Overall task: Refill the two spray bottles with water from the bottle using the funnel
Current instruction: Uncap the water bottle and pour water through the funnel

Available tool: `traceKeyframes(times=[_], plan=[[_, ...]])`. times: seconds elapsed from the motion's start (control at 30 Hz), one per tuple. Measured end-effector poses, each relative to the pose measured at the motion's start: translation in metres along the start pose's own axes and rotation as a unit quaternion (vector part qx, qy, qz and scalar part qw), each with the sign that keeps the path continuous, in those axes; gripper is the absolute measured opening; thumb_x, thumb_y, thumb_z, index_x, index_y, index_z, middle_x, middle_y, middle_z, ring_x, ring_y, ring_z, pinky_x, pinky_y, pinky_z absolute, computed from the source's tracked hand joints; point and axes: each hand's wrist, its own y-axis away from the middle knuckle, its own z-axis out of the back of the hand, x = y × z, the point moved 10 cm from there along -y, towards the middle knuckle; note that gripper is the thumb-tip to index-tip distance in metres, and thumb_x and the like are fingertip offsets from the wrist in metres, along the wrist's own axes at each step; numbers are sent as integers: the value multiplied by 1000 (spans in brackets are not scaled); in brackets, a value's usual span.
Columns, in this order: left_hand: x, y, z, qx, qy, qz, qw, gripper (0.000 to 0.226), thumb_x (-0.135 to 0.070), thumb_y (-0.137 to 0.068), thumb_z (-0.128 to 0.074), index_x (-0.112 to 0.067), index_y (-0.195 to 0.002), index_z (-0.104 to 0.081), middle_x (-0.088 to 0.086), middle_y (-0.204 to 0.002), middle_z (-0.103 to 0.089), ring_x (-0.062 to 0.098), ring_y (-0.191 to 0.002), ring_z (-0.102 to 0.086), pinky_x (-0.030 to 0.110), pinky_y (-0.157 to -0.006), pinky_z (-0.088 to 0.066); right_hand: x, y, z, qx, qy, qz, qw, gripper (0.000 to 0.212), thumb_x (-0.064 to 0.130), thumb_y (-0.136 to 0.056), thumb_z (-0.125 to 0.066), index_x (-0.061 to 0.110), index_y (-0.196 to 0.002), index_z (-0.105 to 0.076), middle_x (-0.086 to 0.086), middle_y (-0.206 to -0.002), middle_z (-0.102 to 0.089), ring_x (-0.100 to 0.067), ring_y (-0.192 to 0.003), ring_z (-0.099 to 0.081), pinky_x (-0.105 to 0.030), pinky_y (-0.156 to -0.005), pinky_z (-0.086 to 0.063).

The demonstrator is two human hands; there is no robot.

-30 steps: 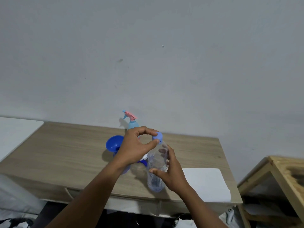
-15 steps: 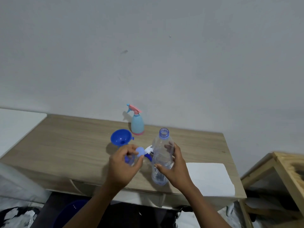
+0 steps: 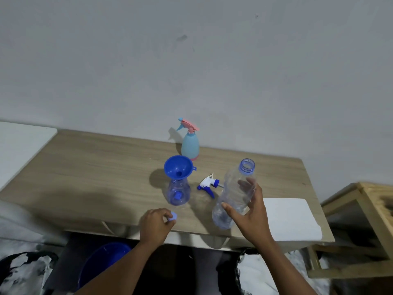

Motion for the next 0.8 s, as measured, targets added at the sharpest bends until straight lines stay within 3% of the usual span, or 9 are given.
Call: traceKeyframes(times=[0.1, 0.17, 0.23, 0.33, 0.43, 0.5, 0.57, 0.7, 0.8], plan=[[6, -4, -4, 22, 10, -25, 999, 19, -34, -68, -86, -28, -78, -72, -14, -101, -75, 17, -92, -67, 32, -80, -52, 3, 1, -2, -31, 5, -1, 1000, 91, 48, -63, -87, 43, -139, -37, 17, -134, -56, -3, -126, -54, -29, -100, -48], [5, -4, 0, 32, 29, -41, 998, 25, -46, -65, -83, -29, -78, -70, -15, -98, -73, 13, -88, -67, 31, -78, -53, 7, 1, -4, -43, 14, 3, 999, 91, 37, -69, -88, 55, -138, -32, 17, -134, -56, -4, -127, -53, -29, -101, -47], [2, -8, 17, 9, 64, -41, 997, 35, -55, -61, -81, -30, -79, -65, -17, -90, -66, 10, -83, -64, 30, -74, -51, 11, 1, -5, -50, 26, 6, 998, 93, 36, -75, -85, 53, -144, -25, 17, -133, -56, -1, -126, -54, -26, -98, -47], [-15, -22, 55, -30, 139, -34, 989, 48, -48, -63, -89, -25, -97, -62, -13, -98, -61, 12, -92, -60, 17, -71, -42, 14, -3, -6, -60, 40, 7, 997, 106, 38, -77, -80, 37, -156, -10, 12, -131, -55, 2, -123, -53, -30, -100, -48], [-44, -42, 92, -44, 199, -67, 977, 70, -53, -59, -89, -27, -115, -58, -19, -112, -58, 10, -107, -56, 20, -84, -44, 30, -6, -4, -82, 53, 29, 995, 112, 37, -79, -77, 45, -154, 6, 4, -131, -52, -3, -126, -51, -29, -104, -42], [-63, -53, 108, -36, 209, -105, 972, 81, -63, -53, -83, -36, -123, -53, -31, -117, -52, 8, -113, -54, 32, -97, -44, 44, -9, -5, -87, 65, 48, 993, 111, 39, -80, -75, 50, -151, 10, 22, -134, -45, 9, -123, -49, -18, -101, -39], [-80, -61, 115, -6, 183, -136, 974, 89, -68, -51, -82, -43, -128, -47, -36, -120, -48, 6, -117, -51, 36, -103, -38, 59, -12, -7, -73, 96, 67, 990, 111, 49, -80, -75, 51, -149, 12, 41, -134, -34, 21, -116, -45, -7, -94, -36], [-100, -68, 119, 32, 114, -159, 980, 89, -66, -58, -83, -41, -134, -45, -26, -123, -50, 6, -124, -45, 32, -102, -24, 80, -18, -9, -40, 158, 82, 983, 109, 61, -74, -68, 62, -144, 17, 9, -133, -45, 17, -109, -48, -3, -82, -40], [-104, -71, 119, 37, 98, -161, 981, 87, -68, -62, -80, -39, -136, -45, -22, -123, -52, 8, -124, -45, 32, -103, -25, 91, -22, -11, -15, 187, 96, 978, 108, 65, -75, -65, 58, -148, 15, 4, -125, -48, 1, -105, -57, -17, -81, -48]])
